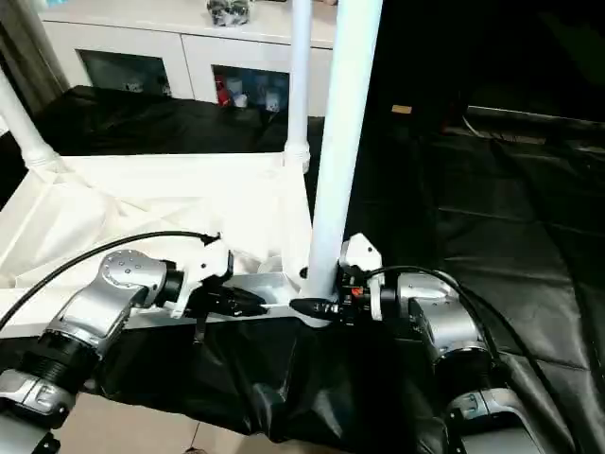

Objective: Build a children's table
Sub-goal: Rotate leg to tighten

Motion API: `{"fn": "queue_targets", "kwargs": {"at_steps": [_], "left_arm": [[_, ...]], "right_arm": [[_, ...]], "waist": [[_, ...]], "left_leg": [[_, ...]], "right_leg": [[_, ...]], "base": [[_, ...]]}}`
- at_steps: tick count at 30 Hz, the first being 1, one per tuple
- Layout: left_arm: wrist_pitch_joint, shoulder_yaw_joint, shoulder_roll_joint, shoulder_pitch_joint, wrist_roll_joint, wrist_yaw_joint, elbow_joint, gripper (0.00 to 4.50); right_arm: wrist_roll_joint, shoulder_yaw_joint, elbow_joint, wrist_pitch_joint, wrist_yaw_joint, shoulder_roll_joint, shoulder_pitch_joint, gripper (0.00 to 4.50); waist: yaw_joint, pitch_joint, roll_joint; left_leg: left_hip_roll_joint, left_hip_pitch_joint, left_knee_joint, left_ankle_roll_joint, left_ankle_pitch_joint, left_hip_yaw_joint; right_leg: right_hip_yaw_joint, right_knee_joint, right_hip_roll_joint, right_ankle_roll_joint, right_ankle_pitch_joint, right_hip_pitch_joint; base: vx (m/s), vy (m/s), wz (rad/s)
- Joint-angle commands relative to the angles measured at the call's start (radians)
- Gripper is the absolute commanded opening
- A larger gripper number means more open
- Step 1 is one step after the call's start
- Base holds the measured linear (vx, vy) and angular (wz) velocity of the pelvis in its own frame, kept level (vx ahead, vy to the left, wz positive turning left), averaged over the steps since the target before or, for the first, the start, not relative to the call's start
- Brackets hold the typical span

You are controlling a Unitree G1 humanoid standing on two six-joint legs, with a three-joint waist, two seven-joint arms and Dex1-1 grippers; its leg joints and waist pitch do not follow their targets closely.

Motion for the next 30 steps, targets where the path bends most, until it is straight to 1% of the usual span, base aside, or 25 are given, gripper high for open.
{"fn": "queue_targets", "kwargs": {"at_steps": [1, 3, 4, 5, 7, 9, 10, 11, 12, 13, 14, 15, 16, 17, 18, 19, 20, 21, 23, 24, 26, 27, 28, 29, 30], "left_arm": [[-0.013, -0.004, -0.028, -0.019, -0.010, 0.047, -0.022, 0.00], [-0.017, 0.007, -0.054, -0.034, 0.012, 0.115, 0.009, 0.00], [-0.018, 0.012, -0.072, -0.044, 0.025, 0.157, 0.028, 0.00], [-0.019, 0.015, -0.087, -0.051, 0.032, 0.186, 0.041, 0.00], [-0.007, 0.015, -0.119, -0.068, 0.050, 0.252, 0.066, 0.00], [0.009, 0.015, -0.139, -0.081, 0.059, 0.290, 0.083, 0.00], [0.027, 0.015, -0.180, -0.111, 0.081, 0.374, 0.125, 0.00], [0.035, 0.018, -0.200, -0.127, 0.089, 0.415, 0.147, 0.00], [0.035, 0.018, -0.202, -0.128, 0.090, 0.418, 0.149, 0.00], [0.035, 0.022, -0.225, -0.147, 0.101, 0.470, 0.179, 0.00], [0.035, 0.023, -0.234, -0.154, 0.104, 0.488, 0.190, 0.00], [0.036, 0.025, -0.241, -0.160, 0.107, 0.502, 0.199, 0.00], [0.034, 0.031, -0.263, -0.177, 0.114, 0.540, 0.226, 0.00], [0.033, 0.031, -0.263, -0.178, 0.115, 0.541, 0.227, 0.00], [0.025, 0.030, -0.270, -0.184, 0.118, 0.549, 0.236, 0.00], [0.014, 0.029, -0.275, -0.189, 0.122, 0.555, 0.245, 0.00], [0.016, 0.028, -0.274, -0.190, 0.121, 0.545, 0.246, 0.00], [0.017, 0.028, -0.272, -0.190, 0.122, 0.540, 0.245, 0.00], [0.011, 0.025, -0.264, -0.187, 0.122, 0.523, 0.243, 0.00], [0.006, 0.023, -0.256, -0.181, 0.119, 0.506, 0.236, 0.00], [-0.007, 0.018, -0.238, -0.171, 0.110, 0.467, 0.224, 0.00], [-0.009, 0.016, -0.234, -0.167, 0.108, 0.456, 0.219, 0.00], [-0.029, 0.010, -0.213, -0.150, 0.098, 0.401, 0.197, 0.00], [-0.029, 0.010, -0.213, -0.150, 0.098, 0.401, 0.197, 0.00], [-0.036, 0.006, -0.196, -0.134, 0.087, 0.360, 0.173, 0.00]], "right_arm": [[-0.007, 0.038, -0.025, 0.001, 0.007, 0.026, 0.015, 2.69], [-0.026, 0.031, -0.014, -0.009, -0.073, 0.050, 0.016, 2.68], [-0.039, 0.020, 0.010, -0.010, -0.148, 0.071, 0.007, 2.68], [-0.052, 0.009, 0.036, -0.011, -0.218, 0.091, -0.002, 2.68], [-0.088, -0.009, 0.098, -0.009, -0.376, 0.131, -0.028, 2.67], [-0.112, -0.018, 0.136, -0.012, -0.478, 0.155, -0.044, 2.67], [-0.113, -0.043, 0.182, -0.001, -0.603, 0.203, -0.069, 2.67], [-0.106, -0.060, 0.201, 0.012, -0.664, 0.229, -0.082, 2.67], [-0.105, -0.061, 0.202, 0.014, -0.669, 0.231, -0.083, 2.67], [-0.097, -0.082, 0.222, 0.033, -0.745, 0.264, -0.100, 2.67], [-0.096, -0.089, 0.229, 0.037, -0.775, 0.277, -0.106, 2.67], [-0.095, -0.096, 0.235, 0.039, -0.800, 0.288, -0.111, 2.67], [-0.101, -0.102, 0.253, 0.026, -0.849, 0.322, -0.127, 2.67], [-0.101, -0.102, 0.254, 0.025, -0.849, 0.323, -0.128, 2.67], [-0.106, -0.095, 0.259, 0.010, -0.848, 0.335, -0.133, 2.67], [-0.117, -0.084, 0.267, -0.012, -0.844, 0.345, -0.139, 2.67], [-0.112, -0.083, 0.264, -0.029, -0.818, 0.345, -0.141, 3.02], [-0.097, -0.089, 0.260, -0.026, -0.793, 0.345, -0.141, 3.23], [-0.083, -0.092, 0.252, -0.017, -0.762, 0.338, -0.140, 3.42], [-0.082, -0.087, 0.241, -0.017, -0.739, 0.326, -0.136, 3.42], [-0.092, -0.075, 0.229, -0.029, -0.706, 0.301, -0.132, 3.79], [-0.093, -0.072, 0.226, -0.032, -0.695, 0.294, -0.131, 3.79], [-0.090, -0.061, 0.214, -0.039, -0.635, 0.265, -0.125, 3.87], [-0.090, -0.061, 0.214, -0.039, -0.635, 0.265, -0.125, 3.87], [-0.088, -0.052, 0.203, -0.048, -0.582, 0.242, -0.118, 3.87]], "waist": [[0.000, -0.068, 0.000], [-0.001, -0.067, 0.001], [-0.006, -0.064, -0.001], [-0.008, -0.063, -0.003], [-0.016, -0.061, -0.002], [-0.021, -0.059, -0.003], [-0.027, -0.058, -0.001], [-0.031, -0.056, -0.002], [-0.034, -0.058, -0.001], [-0.035, -0.059, 0.001], [-0.035, -0.059, 0.001], [-0.036, -0.059, 0.002], [-0.034, -0.061, 0.005], [-0.035, -0.061, 0.004], [-0.033, -0.063, 0.003], [-0.031, -0.063, 0.003], [-0.032, -0.064, 0.002], [-0.031, -0.064, 0.001], [-0.031, -0.065, 0.001], [-0.031, -0.064, 0.001], [-0.031, -0.065, 0.001], [-0.030, -0.065, 0.001], [-0.030, -0.066, 0.002], [-0.030, -0.066, 0.002], [-0.031, -0.067, 0.002]], "left_leg": [[0.052, 0.016, -0.068, 0.061, -0.204, -0.020], [0.052, 0.017, -0.069, 0.057, -0.210, -0.021], [0.050, 0.017, -0.071, 0.041, -0.233, -0.022], [0.048, 0.018, -0.073, 0.035, -0.246, -0.023], [0.045, 0.024, -0.074, 0.007, -0.279, -0.028], [0.044, 0.023, -0.074, 0.001, -0.296, -0.030], [0.043, 0.027, -0.074, -0.002, -0.314, -0.029], [0.042, 0.027, -0.074, -0.003, -0.322, -0.029], [0.040, 0.028, -0.073, -0.009, -0.329, -0.032], [0.040, 0.028, -0.073, -0.005, -0.327, -0.032], [0.040, 0.028, -0.073, -0.002, -0.328, -0.032], [0.040, 0.027, -0.074, 0.001, -0.329, -0.031], [0.041, 0.026, -0.075, 0.002, -0.328, -0.031], [0.041, 0.026, -0.075, 0.001, -0.327, -0.030], [0.041, 0.026, -0.074, 0.002, -0.323, -0.030], [0.040, 0.023, -0.074, 0.009, -0.312, -0.029], [0.041, 0.020, -0.074, 0.012, -0.307, -0.029], [0.042, 0.019, -0.075, 0.018, -0.303, -0.029], [0.042, 0.018, -0.074, 0.026, -0.292, -0.028], [0.042, 0.017, -0.074, 0.030, -0.291, -0.027], [0.043, 0.015, -0.075, 0.034, -0.284, -0.028], [0.043, 0.016, -0.073, 0.036, -0.284, -0.027], [0.043, 0.015, -0.073, 0.039, -0.279, -0.027], [0.044, 0.015, -0.073, 0.042, -0.278, -0.027], [0.045, 0.010, -0.074, 0.046, -0.261, -0.029]], "right_leg": [[0.055, -0.065, -0.065, -0.242, -0.226, 0.050], [0.055, -0.067, -0.064, -0.241, -0.231, 0.048], [0.056, -0.072, -0.066, -0.232, -0.269, 0.047], [0.055, -0.076, -0.066, -0.225, -0.295, 0.047], [0.054, -0.086, -0.070, -0.195, -0.394, 0.043], [0.052, -0.089, -0.070, -0.182, -0.426, 0.044], [0.053, -0.096, -0.069, -0.169, -0.450, 0.037], [0.052, -0.098, -0.068, -0.167, -0.464, 0.036], [0.049, -0.100, -0.068, -0.157, -0.481, 0.038], [0.050, -0.104, -0.069, -0.154, -0.477, 0.036], [0.050, -0.103, -0.068, -0.154, -0.471, 0.036], [0.051, -0.103, -0.065, -0.156, -0.453, 0.035], [0.051, -0.101, -0.068, -0.161, -0.439, 0.036], [0.051, -0.101, -0.066, -0.162, -0.430, 0.035], [0.050, -0.099, -0.066, -0.165, -0.416, 0.037], [0.051, -0.096, -0.068, -0.176, -0.386, 0.039], [0.052, -0.093, -0.067, -0.180, -0.373, 0.041], [0.052, -0.091, -0.068, -0.185, -0.356, 0.043], [0.053, -0.088, -0.067, -0.194, -0.333, 0.044], [0.053, -0.087, -0.067, -0.197, -0.330, 0.045], [0.053, -0.085, -0.068, -0.201, -0.320, 0.047], [0.053, -0.086, -0.068, -0.203, -0.316, 0.048], [0.053, -0.083, -0.067, -0.208, -0.304, 0.048], [0.053, -0.083, -0.068, -0.210, -0.298, 0.049], [0.054, -0.078, -0.069, -0.214, -0.271, 0.055]], "base": [[0.000, 0.000, 0.00], [0.000, 0.000, 0.00], [0.000, 0.000, 0.00], [0.000, 0.000, 0.00], [0.000, 0.000, 0.00], [0.000, 0.000, 0.00], [0.000, 0.000, 0.00], [0.000, 0.000, 0.00], [0.000, 0.000, 0.00], [0.000, 0.000, 0.00], [0.000, 0.000, 0.00], [0.000, 0.000, 0.00], [0.000, 0.000, 0.00], [0.000, 0.000, 0.00], [0.000, 0.000, 0.00], [0.000, 0.000, 0.00], [0.000, 0.000, 0.00], [0.000, 0.000, 0.00], [0.000, 0.000, 0.00], [0.000, 0.000, 0.00], [0.000, 0.000, 0.00], [0.000, 0.000, 0.00], [0.000, 0.000, 0.00], [0.000, 0.000, 0.00], [0.000, 0.000, 0.00]]}}
